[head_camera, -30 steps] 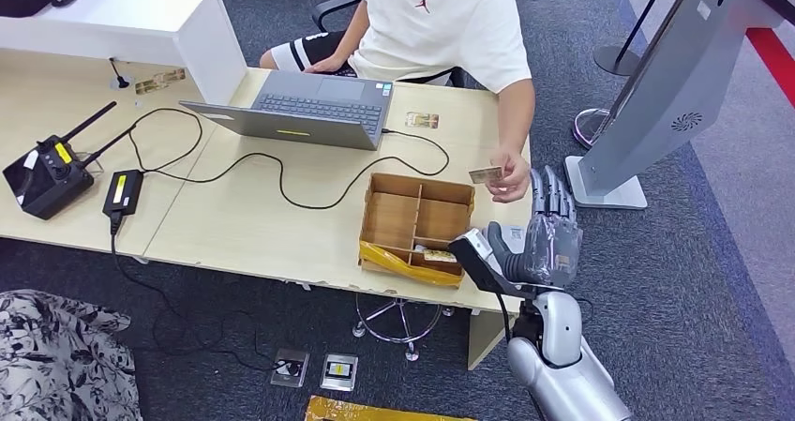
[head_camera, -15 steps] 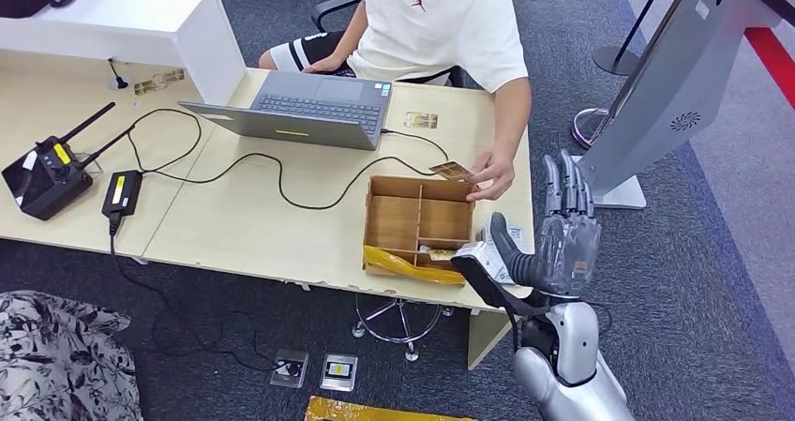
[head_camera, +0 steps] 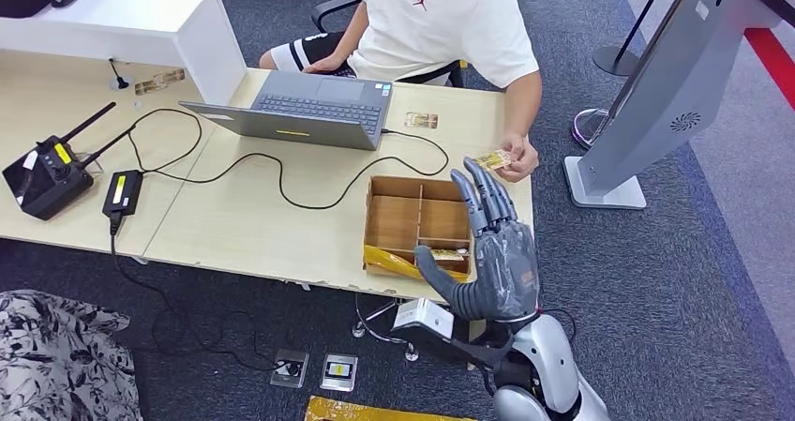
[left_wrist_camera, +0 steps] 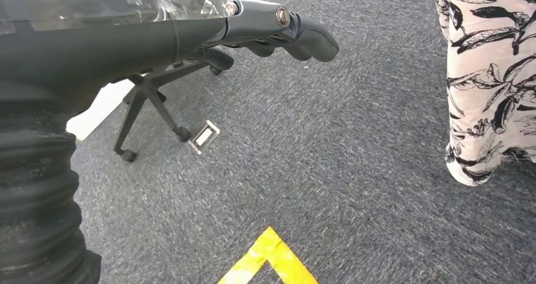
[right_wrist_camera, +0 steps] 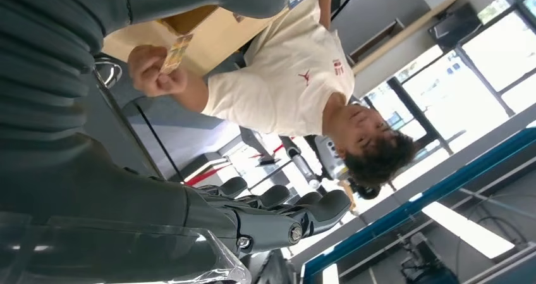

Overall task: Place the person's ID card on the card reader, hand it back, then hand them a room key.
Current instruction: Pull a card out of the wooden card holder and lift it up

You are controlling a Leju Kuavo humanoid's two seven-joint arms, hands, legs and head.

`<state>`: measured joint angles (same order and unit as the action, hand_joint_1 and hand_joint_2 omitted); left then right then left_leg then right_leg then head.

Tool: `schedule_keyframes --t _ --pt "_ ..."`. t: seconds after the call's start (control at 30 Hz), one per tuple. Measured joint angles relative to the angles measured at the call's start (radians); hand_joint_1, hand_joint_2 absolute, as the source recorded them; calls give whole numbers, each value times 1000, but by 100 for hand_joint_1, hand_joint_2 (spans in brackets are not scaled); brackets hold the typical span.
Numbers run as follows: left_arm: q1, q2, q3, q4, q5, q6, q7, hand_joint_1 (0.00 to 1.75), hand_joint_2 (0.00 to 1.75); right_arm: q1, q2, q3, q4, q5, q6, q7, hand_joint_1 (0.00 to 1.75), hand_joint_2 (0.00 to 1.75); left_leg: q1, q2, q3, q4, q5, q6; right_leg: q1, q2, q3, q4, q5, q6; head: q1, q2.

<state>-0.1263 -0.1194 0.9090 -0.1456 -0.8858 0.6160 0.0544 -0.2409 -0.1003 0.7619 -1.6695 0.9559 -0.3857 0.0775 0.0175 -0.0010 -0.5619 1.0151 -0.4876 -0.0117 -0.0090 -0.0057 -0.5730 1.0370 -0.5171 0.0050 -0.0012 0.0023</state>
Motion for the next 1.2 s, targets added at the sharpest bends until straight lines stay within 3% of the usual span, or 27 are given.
schedule_keyframes --t 0.37,0.87,1.2 --pt "-5 -1 11 1 3 0 -18 0 175 -59 42 125 164 151 102 38 0 175 0 0 0 0 0 0 0 0 0 0 0 0 0 0" --pt "-8 -1 31 2 -14 0 -20 0 175 -141 114 167 492 232 72 111 0 175 0 0 0 0 0 0 0 0 0 0 0 0 0 0" --pt "-8 -1 43 4 -25 -1 -21 0 175 -163 128 172 596 251 69 145 0 175 0 0 0 0 0 0 0 0 0 0 0 0 0 0"
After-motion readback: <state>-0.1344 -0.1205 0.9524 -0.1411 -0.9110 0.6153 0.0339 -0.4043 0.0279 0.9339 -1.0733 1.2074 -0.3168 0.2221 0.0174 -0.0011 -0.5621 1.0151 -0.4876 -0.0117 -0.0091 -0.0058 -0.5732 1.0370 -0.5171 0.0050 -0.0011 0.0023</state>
